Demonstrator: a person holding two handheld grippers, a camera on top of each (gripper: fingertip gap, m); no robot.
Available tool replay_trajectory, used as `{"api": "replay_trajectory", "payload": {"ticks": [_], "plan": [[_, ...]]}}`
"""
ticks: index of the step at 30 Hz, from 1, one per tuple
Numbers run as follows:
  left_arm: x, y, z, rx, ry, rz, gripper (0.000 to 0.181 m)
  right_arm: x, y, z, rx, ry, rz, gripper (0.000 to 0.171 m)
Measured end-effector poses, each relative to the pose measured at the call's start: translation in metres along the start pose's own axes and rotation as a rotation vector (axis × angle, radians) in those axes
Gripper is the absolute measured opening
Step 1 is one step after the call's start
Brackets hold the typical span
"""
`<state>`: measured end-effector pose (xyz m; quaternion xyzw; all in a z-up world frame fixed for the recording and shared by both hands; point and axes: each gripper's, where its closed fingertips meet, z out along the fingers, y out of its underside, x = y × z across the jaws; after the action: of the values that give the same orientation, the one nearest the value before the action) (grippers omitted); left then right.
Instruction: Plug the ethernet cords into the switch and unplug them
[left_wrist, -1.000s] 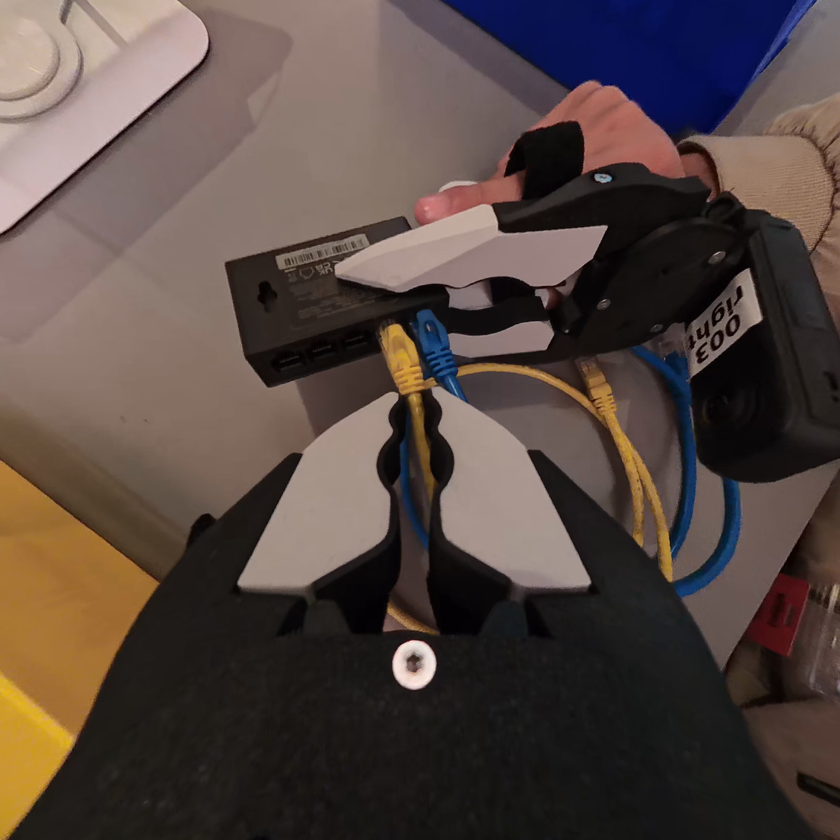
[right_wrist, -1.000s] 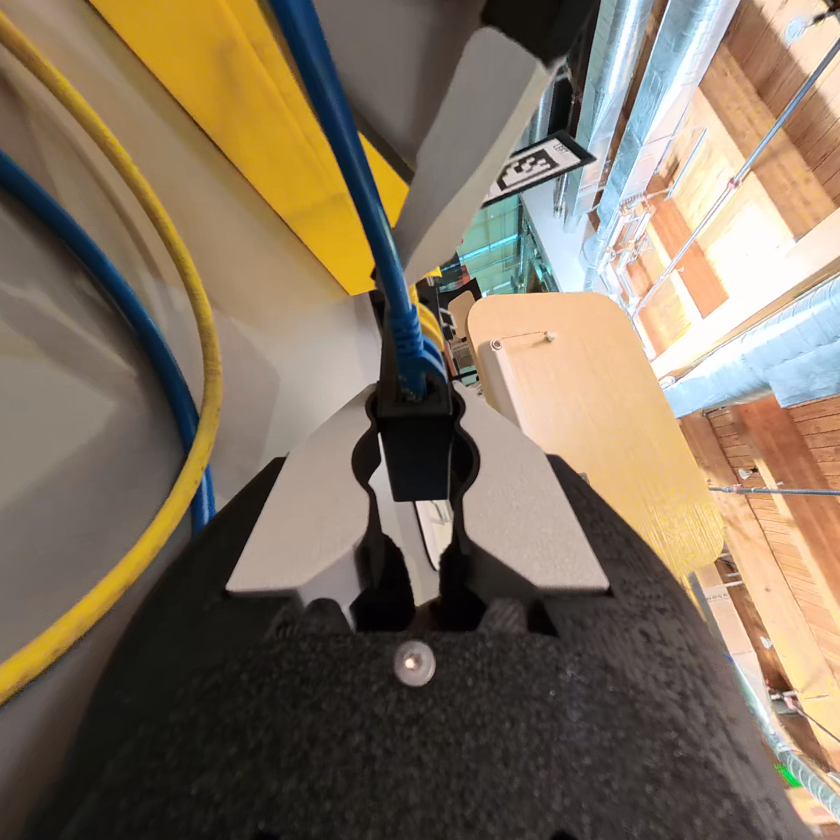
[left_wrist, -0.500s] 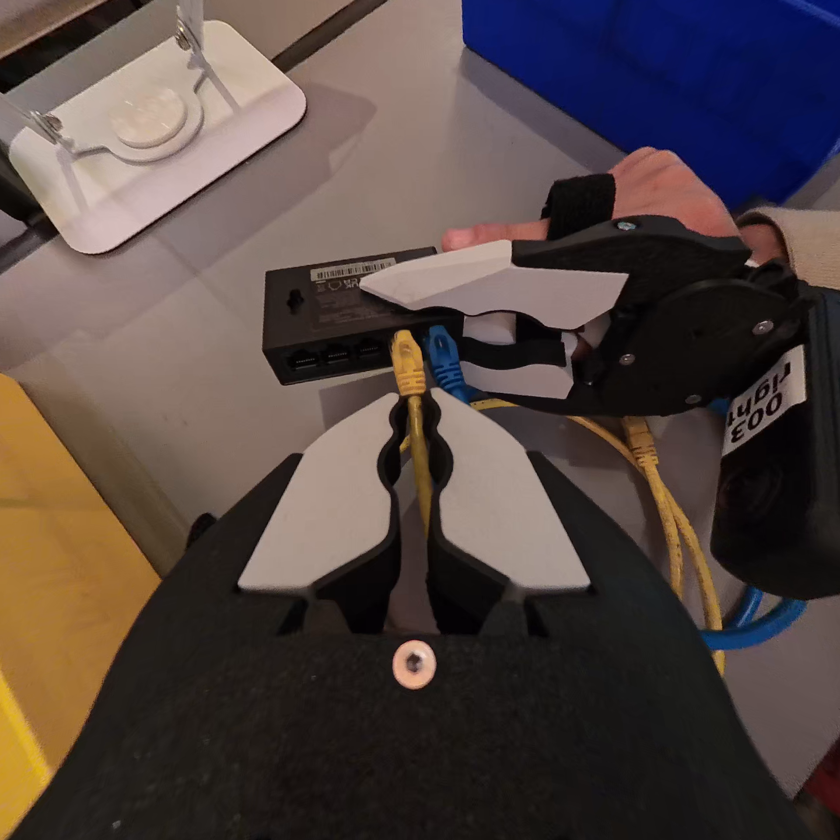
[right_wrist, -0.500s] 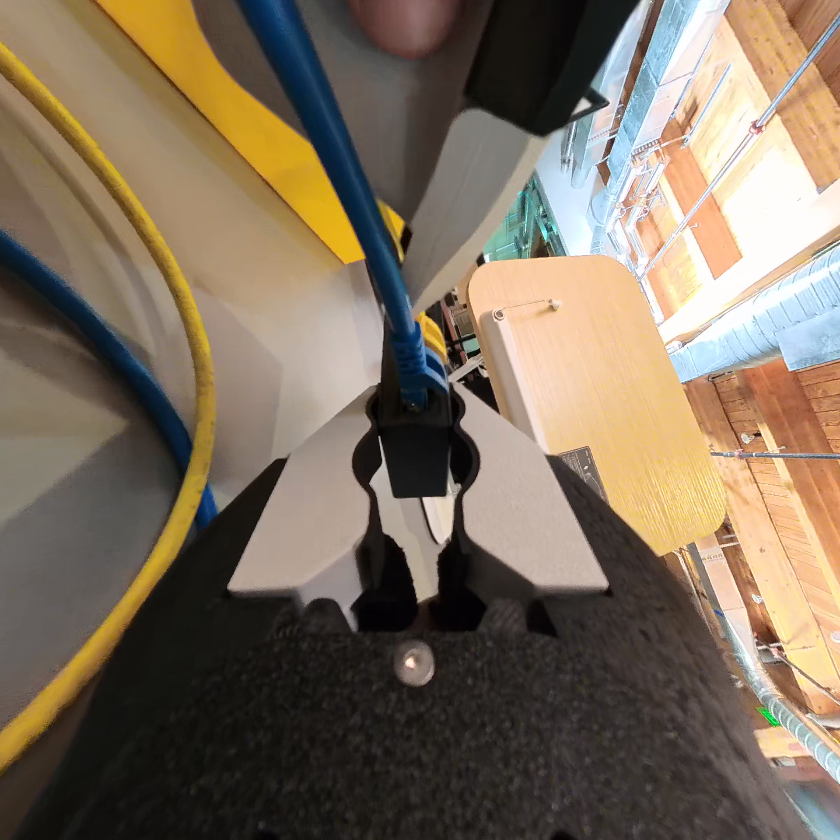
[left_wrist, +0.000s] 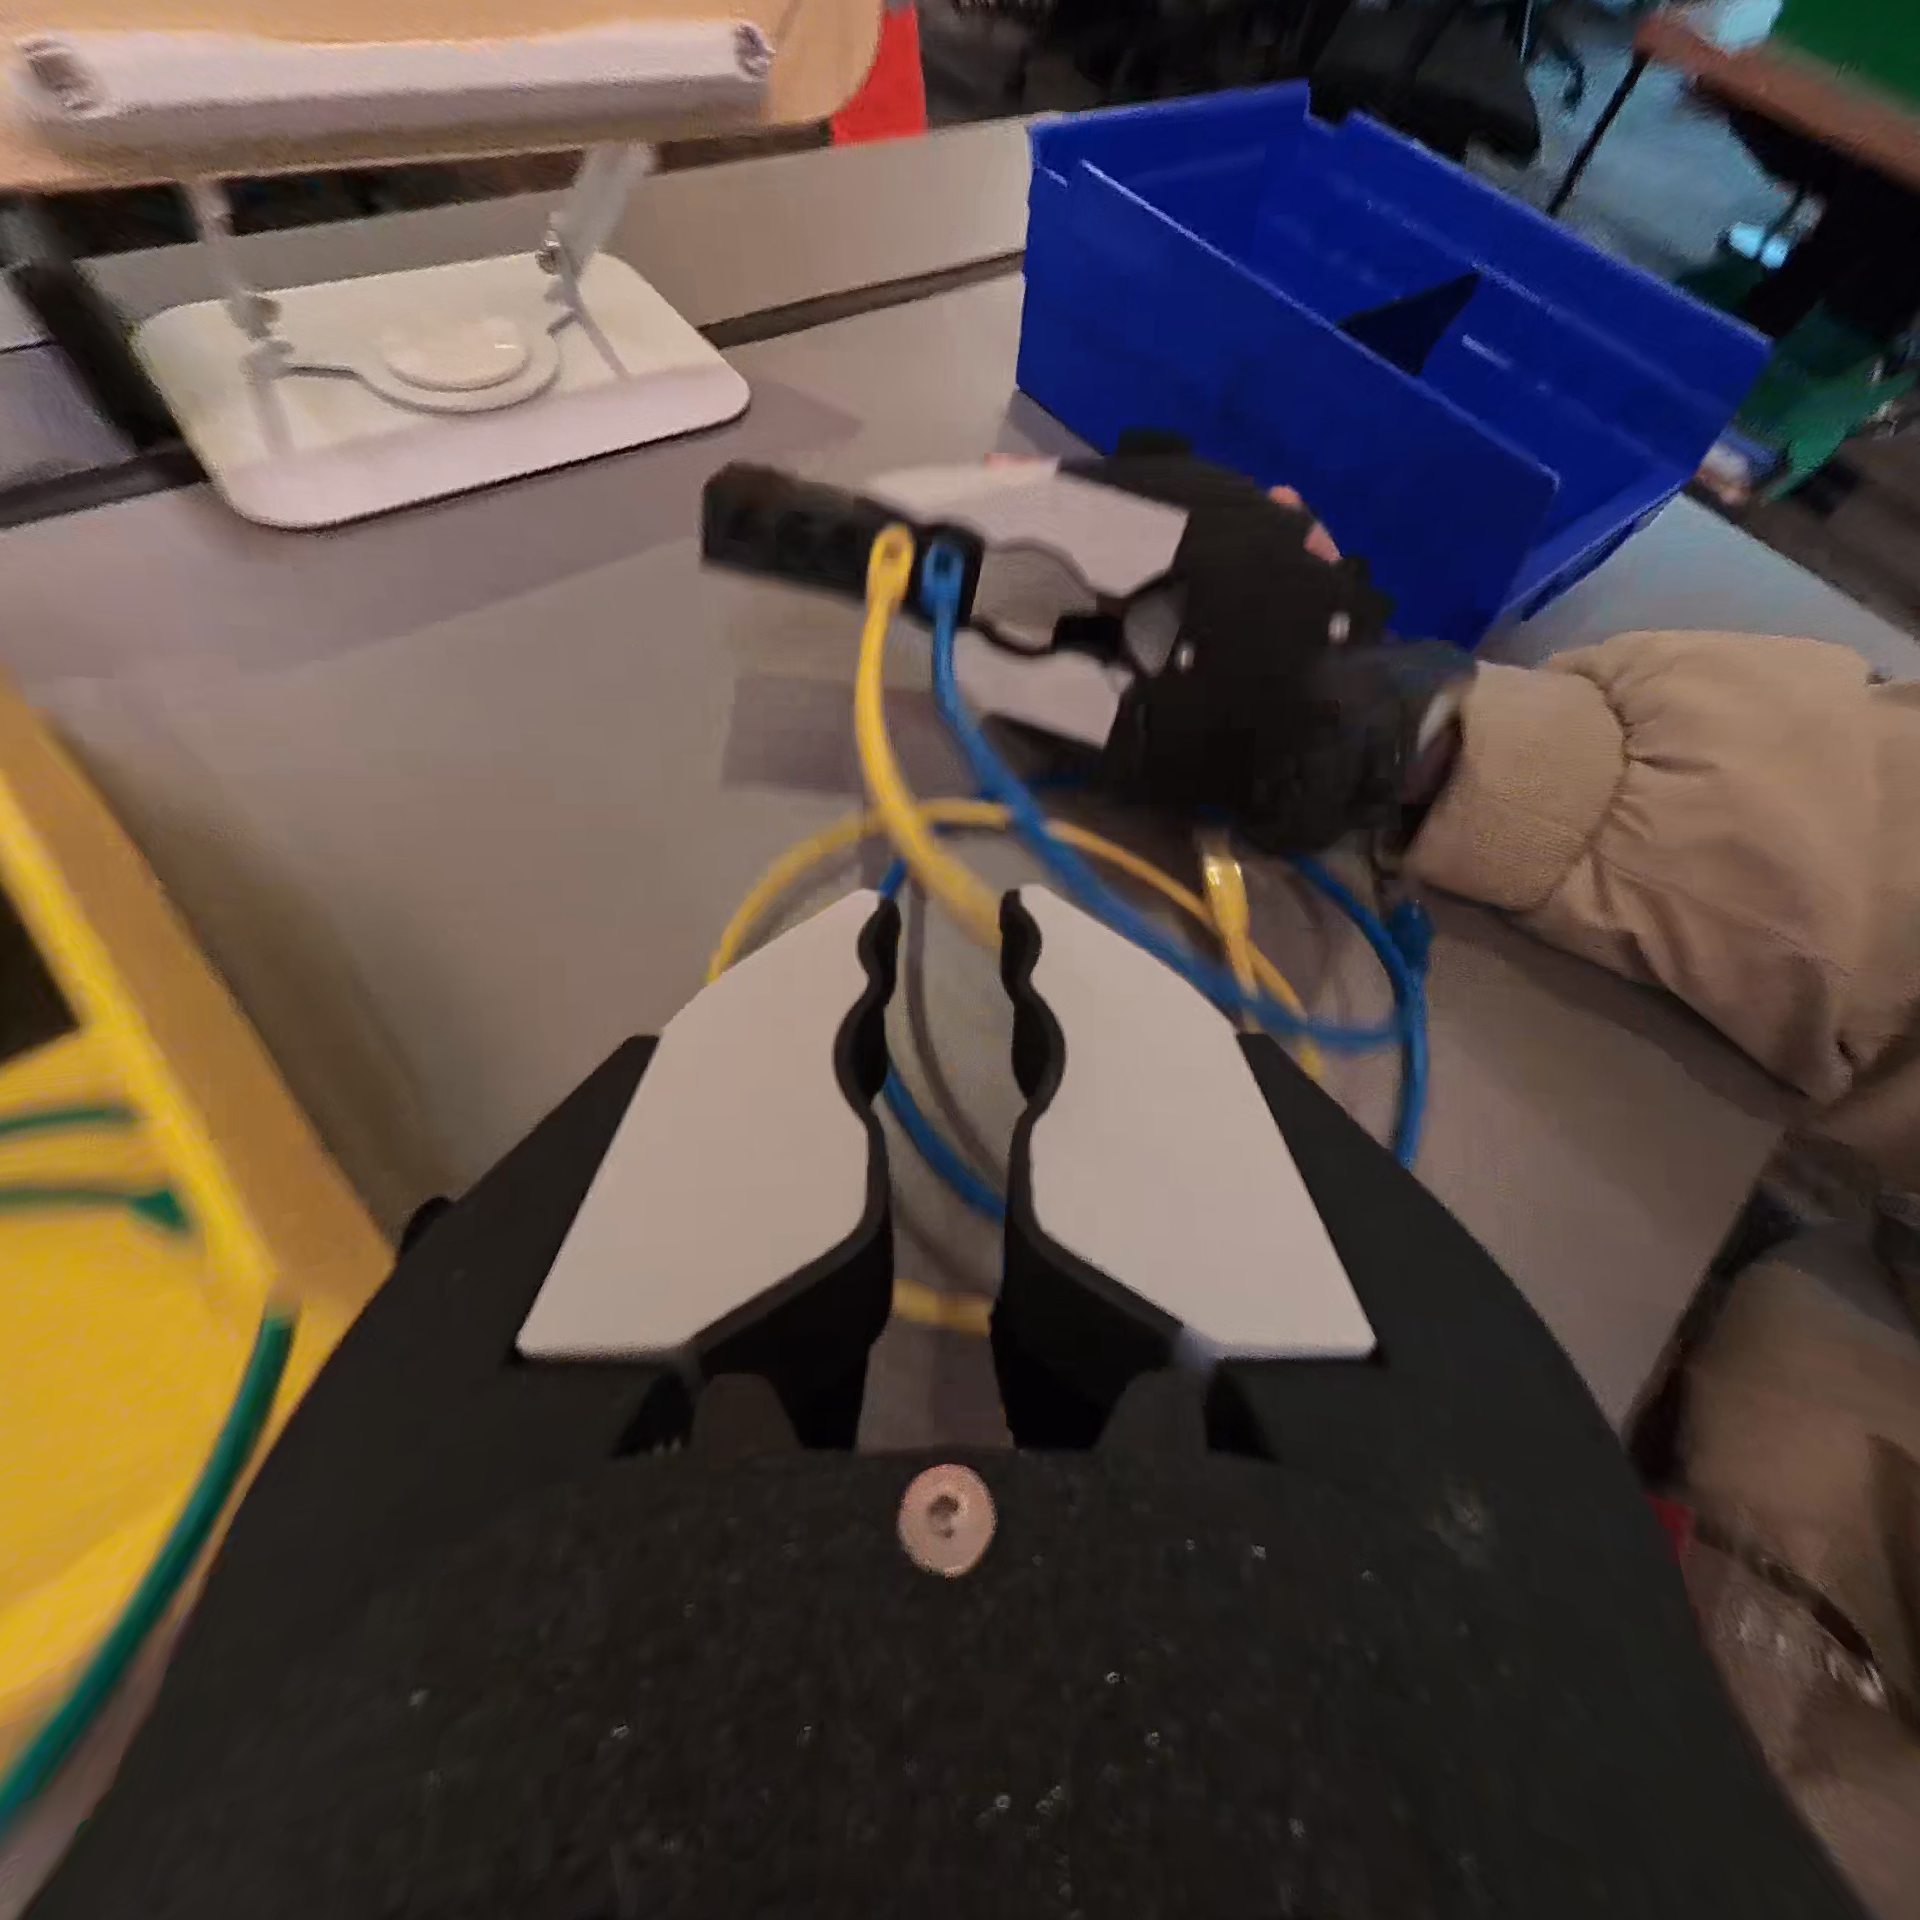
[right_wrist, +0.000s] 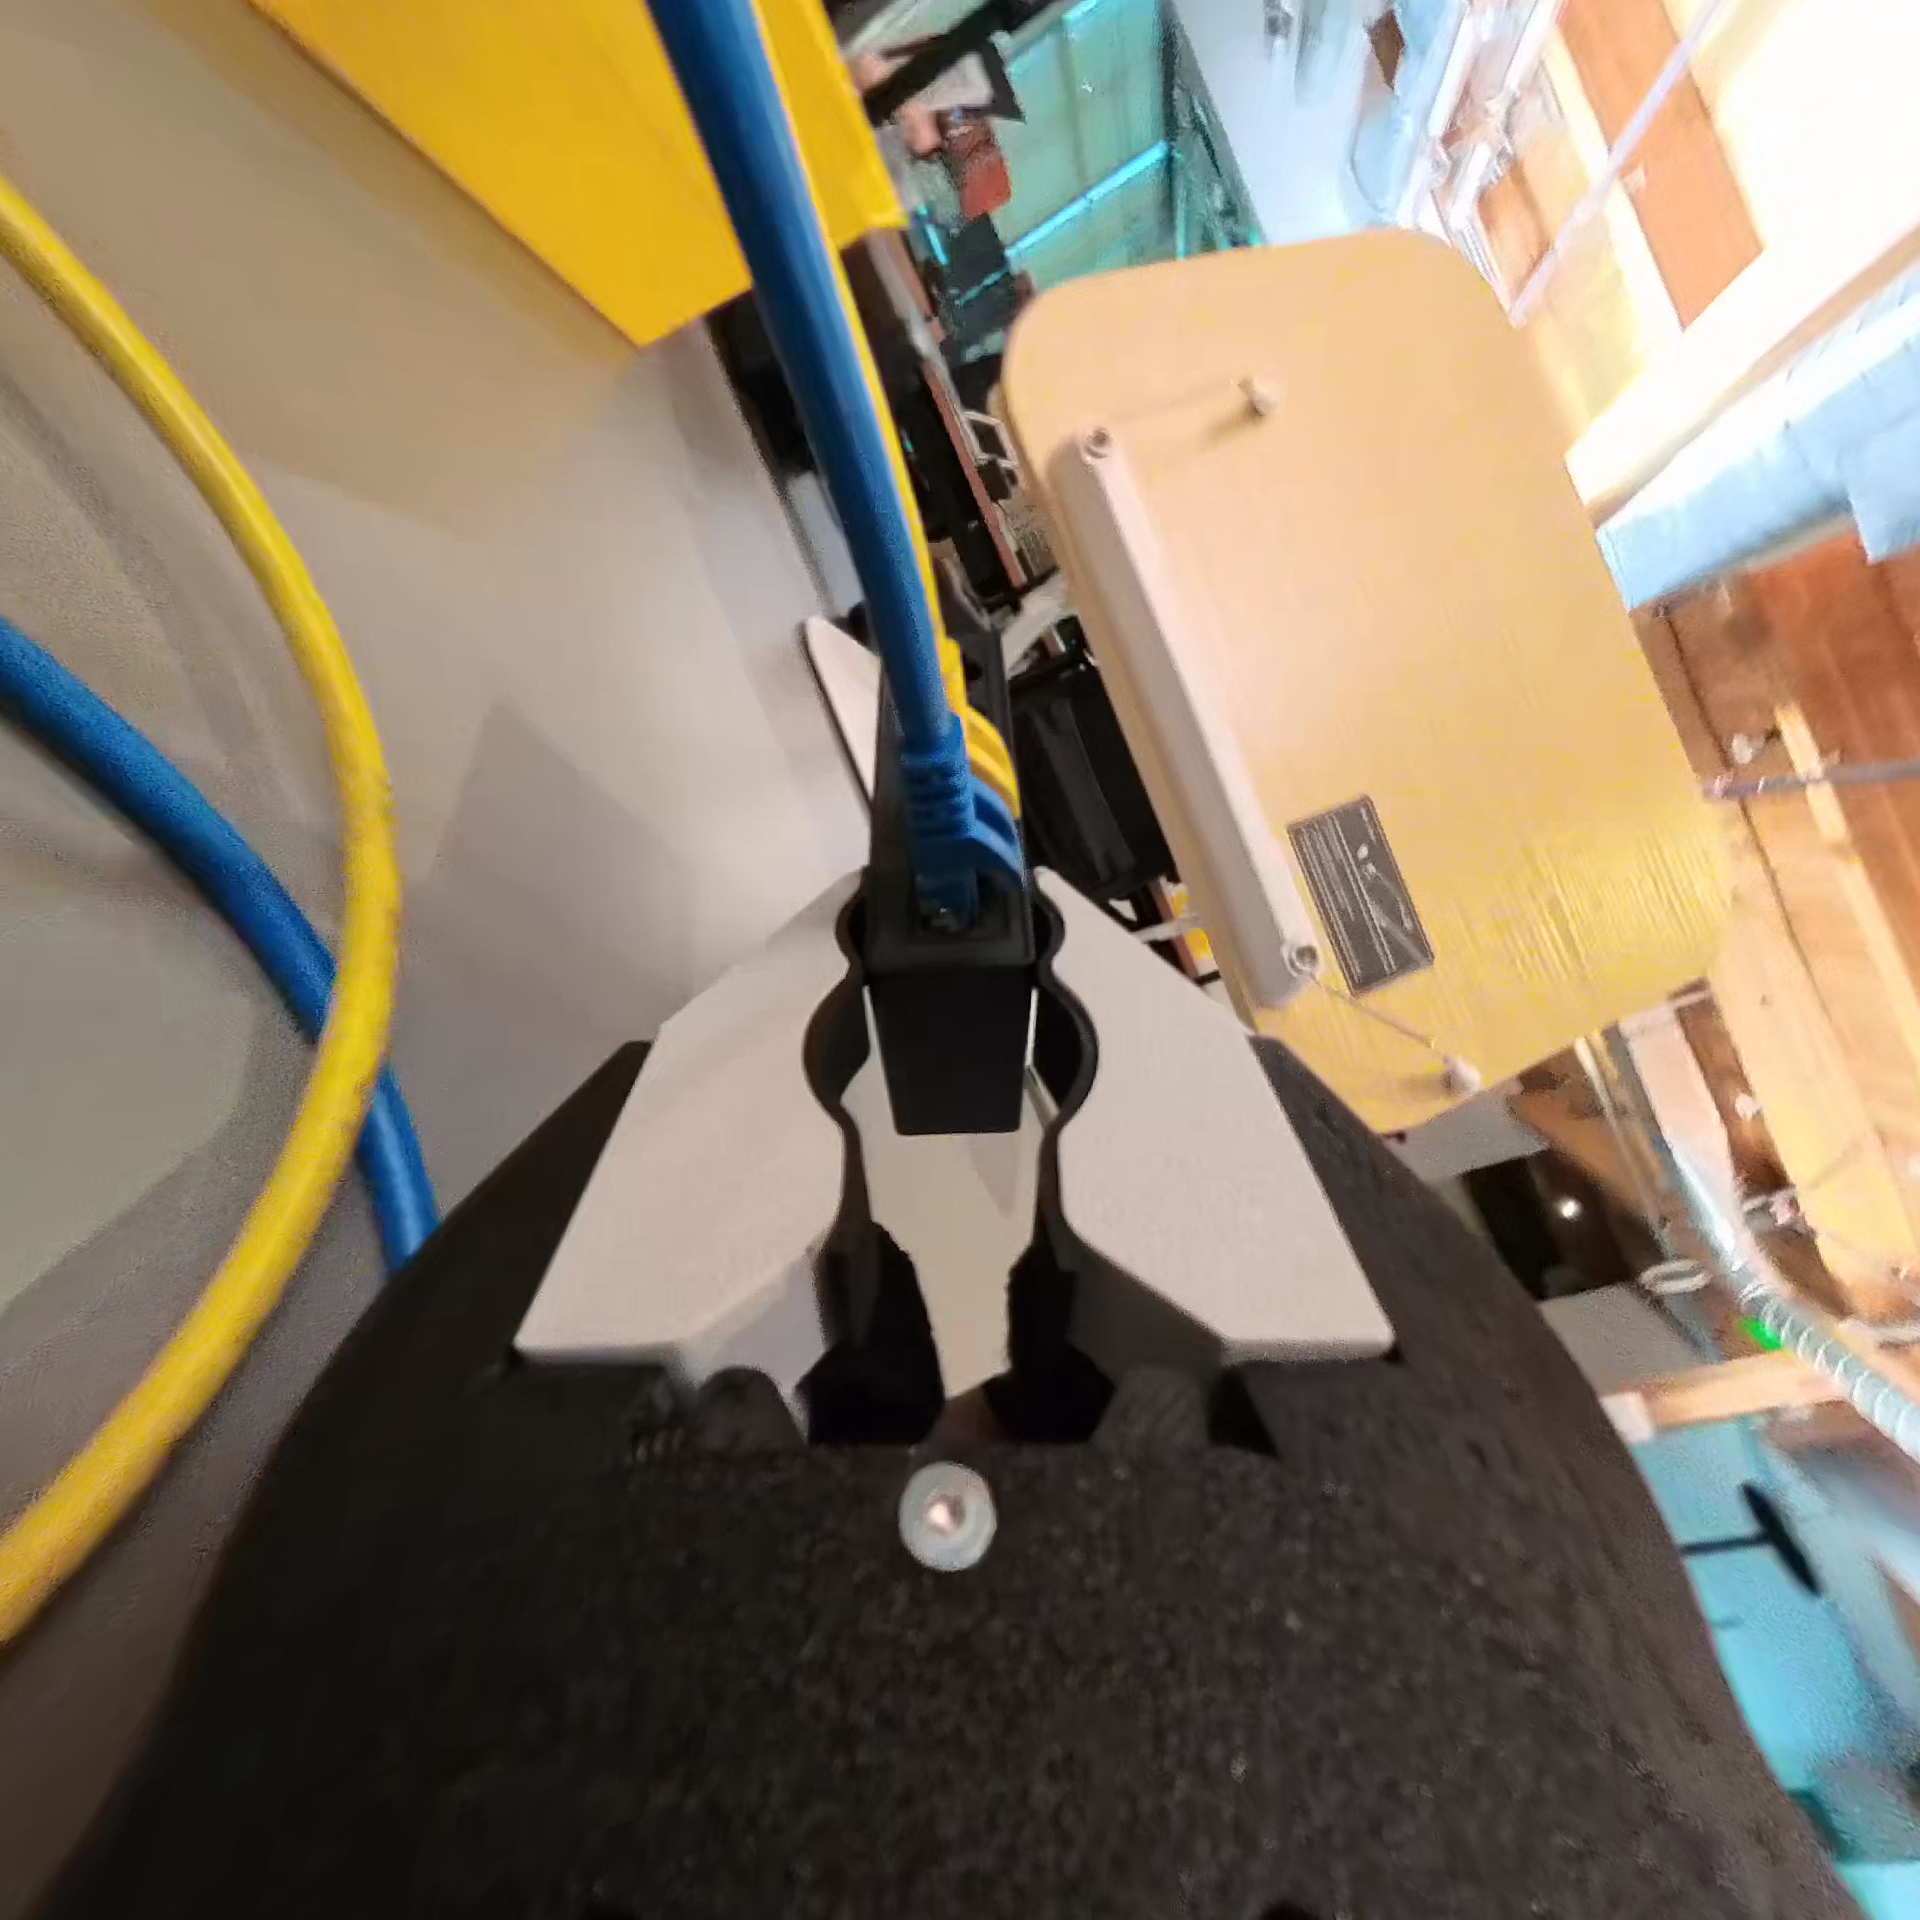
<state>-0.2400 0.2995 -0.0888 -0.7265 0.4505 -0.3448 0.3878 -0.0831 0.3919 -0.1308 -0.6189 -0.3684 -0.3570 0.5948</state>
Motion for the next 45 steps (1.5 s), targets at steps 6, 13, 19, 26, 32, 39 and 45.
{"api": "replay_trajectory", "payload": {"ticks": [6,13,19,26,32,39,45], "plan": [[-0.061,0.084,-0.104,0.225,-0.282,-0.391,0.023,-0.009,-0.026,-0.011,0.142,-0.032,-0.002,0.026],[-0.129,0.09,-0.137,0.324,-0.306,-0.703,0.055,-0.026,-0.038,-0.015,0.186,-0.081,-0.061,0.026],[-0.162,0.075,-0.117,0.356,-0.128,-0.968,0.061,-0.027,-0.036,-0.014,0.176,-0.094,-0.051,0.026],[-0.162,0.079,-0.099,0.298,-0.088,-0.967,0.013,-0.027,-0.034,-0.016,0.171,-0.098,-0.055,0.026],[-0.128,0.029,-0.111,0.31,-0.144,-0.478,0.006,-0.025,-0.032,-0.016,0.166,-0.092,-0.055,0.026],[-0.006,-0.001,-0.127,0.301,-0.227,0.688,0.006,-0.021,-0.031,-0.015,0.162,-0.084,-0.03,0.026],[0.016,0.065,-0.114,0.143,-0.188,0.923,0.007,-0.007,-0.021,-0.011,0.122,-0.043,0.043,0.026]]}}
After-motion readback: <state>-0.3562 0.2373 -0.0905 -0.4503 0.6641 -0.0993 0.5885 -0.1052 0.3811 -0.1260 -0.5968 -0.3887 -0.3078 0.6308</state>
